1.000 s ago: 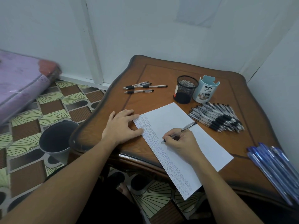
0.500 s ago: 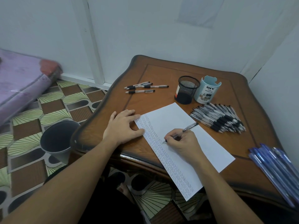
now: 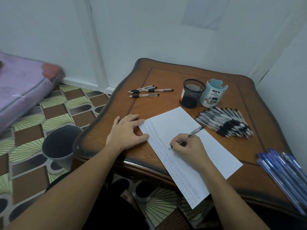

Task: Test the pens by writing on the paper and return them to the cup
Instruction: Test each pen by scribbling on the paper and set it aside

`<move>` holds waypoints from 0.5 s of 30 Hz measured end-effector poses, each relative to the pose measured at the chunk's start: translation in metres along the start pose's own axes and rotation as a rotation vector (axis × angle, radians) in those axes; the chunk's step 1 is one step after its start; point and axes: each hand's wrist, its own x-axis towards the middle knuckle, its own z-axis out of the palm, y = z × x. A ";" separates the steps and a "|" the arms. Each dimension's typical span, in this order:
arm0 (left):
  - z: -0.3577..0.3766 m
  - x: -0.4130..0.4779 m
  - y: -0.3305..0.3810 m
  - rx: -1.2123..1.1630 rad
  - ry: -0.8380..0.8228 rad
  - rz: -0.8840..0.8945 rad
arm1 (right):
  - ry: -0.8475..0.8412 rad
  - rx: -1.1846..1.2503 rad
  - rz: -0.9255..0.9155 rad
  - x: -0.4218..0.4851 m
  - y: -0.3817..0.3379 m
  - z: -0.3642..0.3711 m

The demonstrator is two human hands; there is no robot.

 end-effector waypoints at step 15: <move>0.001 0.000 0.000 -0.003 0.013 0.003 | 0.109 0.461 0.052 0.010 -0.007 -0.012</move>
